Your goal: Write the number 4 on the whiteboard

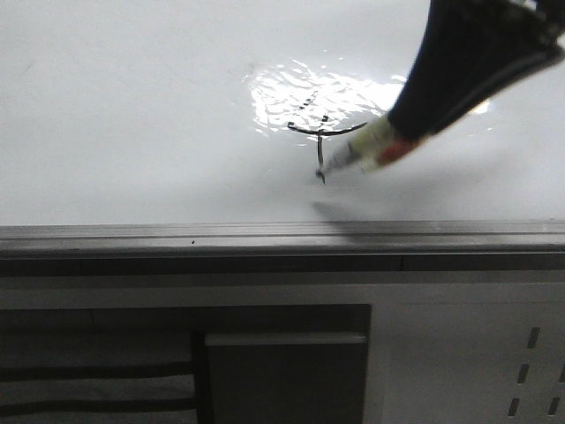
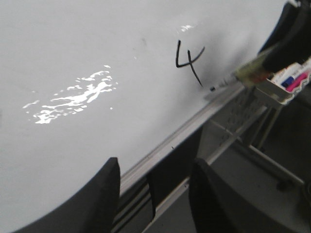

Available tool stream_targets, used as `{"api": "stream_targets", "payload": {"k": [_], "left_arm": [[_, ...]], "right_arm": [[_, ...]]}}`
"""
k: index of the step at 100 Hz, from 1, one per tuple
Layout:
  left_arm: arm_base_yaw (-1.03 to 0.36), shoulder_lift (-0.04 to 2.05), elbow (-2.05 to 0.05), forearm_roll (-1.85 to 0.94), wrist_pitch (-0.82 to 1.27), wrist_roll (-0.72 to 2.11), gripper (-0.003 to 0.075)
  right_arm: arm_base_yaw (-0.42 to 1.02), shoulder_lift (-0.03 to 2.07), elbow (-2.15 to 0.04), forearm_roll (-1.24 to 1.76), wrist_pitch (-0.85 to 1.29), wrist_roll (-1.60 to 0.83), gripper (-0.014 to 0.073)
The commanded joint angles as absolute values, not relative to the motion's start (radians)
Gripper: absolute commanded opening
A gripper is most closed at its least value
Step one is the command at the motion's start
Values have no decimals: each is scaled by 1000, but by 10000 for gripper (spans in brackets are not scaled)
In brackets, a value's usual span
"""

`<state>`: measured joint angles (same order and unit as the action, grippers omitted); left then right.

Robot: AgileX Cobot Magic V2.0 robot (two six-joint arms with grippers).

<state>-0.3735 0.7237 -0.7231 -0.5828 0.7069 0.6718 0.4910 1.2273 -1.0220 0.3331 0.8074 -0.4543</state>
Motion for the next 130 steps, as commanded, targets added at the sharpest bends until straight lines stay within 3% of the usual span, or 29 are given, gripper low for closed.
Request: {"api": "stream_targets", "payload": {"k": [1, 13, 29, 59, 107, 130], "left_arm": [[-371, 771, -791, -626, 767, 756, 312], [-392, 869, -845, -701, 887, 1015, 312], [-501, 1008, -911, -740, 853, 1145, 313], [-713, 1240, -1074, -666, 675, 1168, 313], [-823, 1360, -1194, -583, 654, 1170, 311], [-823, 1360, -1194, -585, 654, 1170, 126]], "right_arm": [[534, 1110, -1056, 351, 741, -588, -46], [586, 1037, -1056, 351, 780, -852, -46], [601, 1005, -1056, 351, 785, -1027, -46], [601, 1005, -1056, 351, 792, -1043, -46], [601, 1015, -1054, 351, 797, -1041, -46], [601, 1015, -1054, 358, 796, -1041, -46]]}}
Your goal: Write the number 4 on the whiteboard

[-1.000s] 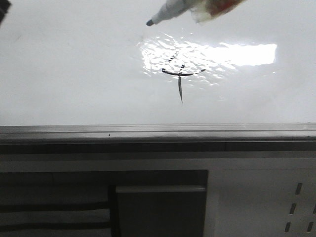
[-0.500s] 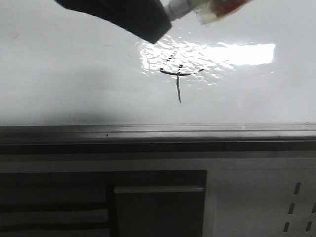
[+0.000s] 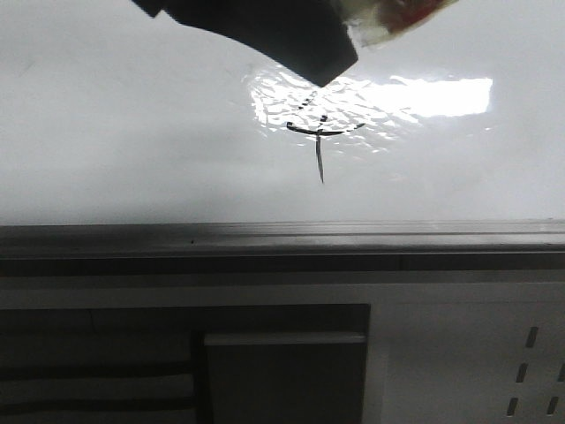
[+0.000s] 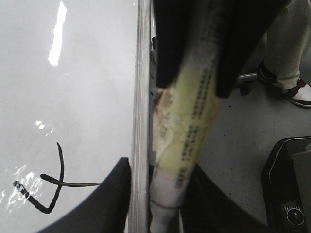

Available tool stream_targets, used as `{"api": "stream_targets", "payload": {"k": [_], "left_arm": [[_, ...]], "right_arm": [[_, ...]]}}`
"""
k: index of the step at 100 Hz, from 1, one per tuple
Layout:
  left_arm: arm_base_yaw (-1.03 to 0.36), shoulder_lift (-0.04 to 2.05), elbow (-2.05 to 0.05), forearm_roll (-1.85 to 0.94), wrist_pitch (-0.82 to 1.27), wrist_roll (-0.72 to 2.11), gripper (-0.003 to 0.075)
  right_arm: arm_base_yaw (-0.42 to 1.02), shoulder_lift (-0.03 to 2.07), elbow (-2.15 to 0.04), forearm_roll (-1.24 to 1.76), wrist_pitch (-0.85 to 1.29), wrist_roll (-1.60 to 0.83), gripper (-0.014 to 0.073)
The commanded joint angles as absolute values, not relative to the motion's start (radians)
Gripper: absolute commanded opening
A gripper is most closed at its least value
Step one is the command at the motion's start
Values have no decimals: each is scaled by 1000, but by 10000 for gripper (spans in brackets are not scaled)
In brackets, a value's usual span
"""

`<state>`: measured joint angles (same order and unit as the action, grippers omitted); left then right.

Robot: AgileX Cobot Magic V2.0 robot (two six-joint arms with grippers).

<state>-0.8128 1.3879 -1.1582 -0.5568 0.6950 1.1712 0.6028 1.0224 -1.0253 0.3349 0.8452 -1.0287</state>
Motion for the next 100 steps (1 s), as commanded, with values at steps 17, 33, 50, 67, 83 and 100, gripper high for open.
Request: {"api": "stream_targets", "payload": {"k": [17, 33, 50, 67, 83, 100], "left_arm": [[-823, 1360, -1194, -585, 654, 1170, 13], [-823, 1360, -1194, -587, 654, 1170, -20], [-823, 1360, -1194, -594, 654, 1170, -20], [-823, 1360, -1194, -594, 660, 1170, -20], [-821, 1351, -1194, -564, 676, 1139, -20], [-798, 1311, -1194, -365, 707, 844, -20]], "right_arm": [[601, 1015, -1054, 358, 796, -1041, -46], [601, 1015, -1054, 358, 799, -1041, -46], [601, 1015, -1054, 358, 797, -1041, 71], [599, 1005, -1054, 349, 797, -1041, 310], [597, 935, -1054, 313, 795, -1041, 332], [597, 810, -1054, 200, 773, -911, 331]]}}
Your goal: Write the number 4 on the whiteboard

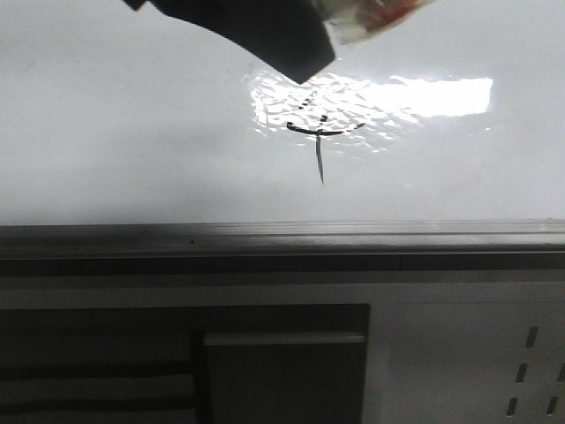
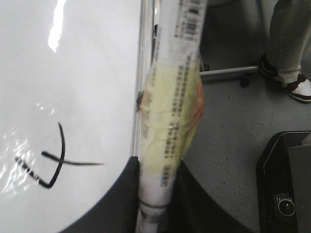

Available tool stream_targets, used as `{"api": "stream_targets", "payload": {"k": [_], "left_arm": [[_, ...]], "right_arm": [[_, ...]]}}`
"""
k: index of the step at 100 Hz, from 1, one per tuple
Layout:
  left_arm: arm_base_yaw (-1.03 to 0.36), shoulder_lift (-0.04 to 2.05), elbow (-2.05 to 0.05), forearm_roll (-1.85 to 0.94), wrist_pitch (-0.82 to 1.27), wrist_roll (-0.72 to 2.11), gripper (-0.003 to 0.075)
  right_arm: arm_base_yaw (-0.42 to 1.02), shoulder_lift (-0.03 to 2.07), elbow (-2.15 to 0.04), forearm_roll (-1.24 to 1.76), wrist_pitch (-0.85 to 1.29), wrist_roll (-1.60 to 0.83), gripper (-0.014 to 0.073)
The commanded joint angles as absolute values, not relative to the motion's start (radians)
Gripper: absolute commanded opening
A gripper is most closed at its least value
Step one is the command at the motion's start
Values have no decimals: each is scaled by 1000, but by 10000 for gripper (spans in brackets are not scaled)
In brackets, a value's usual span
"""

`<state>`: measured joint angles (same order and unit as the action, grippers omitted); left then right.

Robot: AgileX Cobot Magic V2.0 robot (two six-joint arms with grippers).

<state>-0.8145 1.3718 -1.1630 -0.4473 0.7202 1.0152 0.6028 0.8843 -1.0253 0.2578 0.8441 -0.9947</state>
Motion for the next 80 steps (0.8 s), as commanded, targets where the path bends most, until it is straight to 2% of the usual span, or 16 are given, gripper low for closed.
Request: {"api": "stream_targets", "payload": {"k": [1, 19, 36, 46, 63, 80], "left_arm": [[-798, 1306, -1194, -357, 711, 829, -20], [-717, 1242, -1182, -120, 887, 437, -20], [-572, 1144, -1051, -46, 913, 292, -20], [-467, 1072, -954, -51, 803, 245, -20], [-299, 1027, -797, -122, 494, 190, -20], [-213, 1061, -712, -204, 280, 190, -20]], "right_arm": [[597, 804, -1054, 183, 771, -899, 331], [597, 686, -1054, -22, 778, -529, 331], [597, 658, -1054, -57, 811, -484, 331], [597, 658, -1047, -57, 819, -482, 331], [597, 658, -1008, -57, 817, -482, 331], [597, 658, -982, -57, 819, -464, 331]]}}
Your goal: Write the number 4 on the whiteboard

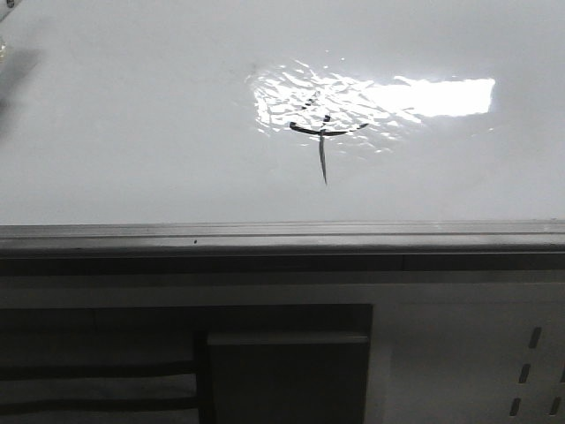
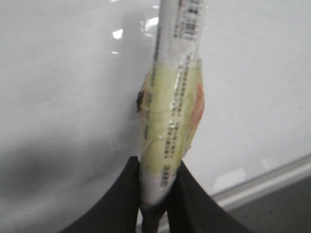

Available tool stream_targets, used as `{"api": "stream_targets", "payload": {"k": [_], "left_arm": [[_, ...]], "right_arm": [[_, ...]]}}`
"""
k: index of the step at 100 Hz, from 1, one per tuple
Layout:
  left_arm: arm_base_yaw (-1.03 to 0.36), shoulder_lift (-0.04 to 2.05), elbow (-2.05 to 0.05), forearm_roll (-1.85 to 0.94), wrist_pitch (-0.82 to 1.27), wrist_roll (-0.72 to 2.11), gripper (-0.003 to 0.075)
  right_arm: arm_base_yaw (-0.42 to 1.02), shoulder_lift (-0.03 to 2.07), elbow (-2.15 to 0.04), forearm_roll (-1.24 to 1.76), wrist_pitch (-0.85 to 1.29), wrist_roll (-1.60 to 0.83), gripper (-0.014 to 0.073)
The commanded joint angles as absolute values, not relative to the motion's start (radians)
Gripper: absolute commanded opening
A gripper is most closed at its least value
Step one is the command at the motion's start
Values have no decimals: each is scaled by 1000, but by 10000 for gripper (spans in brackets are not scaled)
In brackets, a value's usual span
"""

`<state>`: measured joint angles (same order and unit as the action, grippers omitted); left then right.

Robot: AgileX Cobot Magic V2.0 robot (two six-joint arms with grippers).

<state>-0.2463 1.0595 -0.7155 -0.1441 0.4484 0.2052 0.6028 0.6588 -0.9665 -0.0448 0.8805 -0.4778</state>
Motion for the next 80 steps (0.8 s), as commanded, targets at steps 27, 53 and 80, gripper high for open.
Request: {"api": "stream_targets", "payload": {"k": [27, 53, 80], "left_arm": [[-197, 1138, -710, -263, 180, 190, -20], [-197, 1180, -710, -263, 177, 190, -20], [-197, 1180, -712, -263, 177, 190, 111]], "right_arm": [[597, 658, -980, -57, 819, -464, 331], [597, 658, -980, -57, 819, -464, 331], [597, 658, -980, -57, 821, -453, 331]]}}
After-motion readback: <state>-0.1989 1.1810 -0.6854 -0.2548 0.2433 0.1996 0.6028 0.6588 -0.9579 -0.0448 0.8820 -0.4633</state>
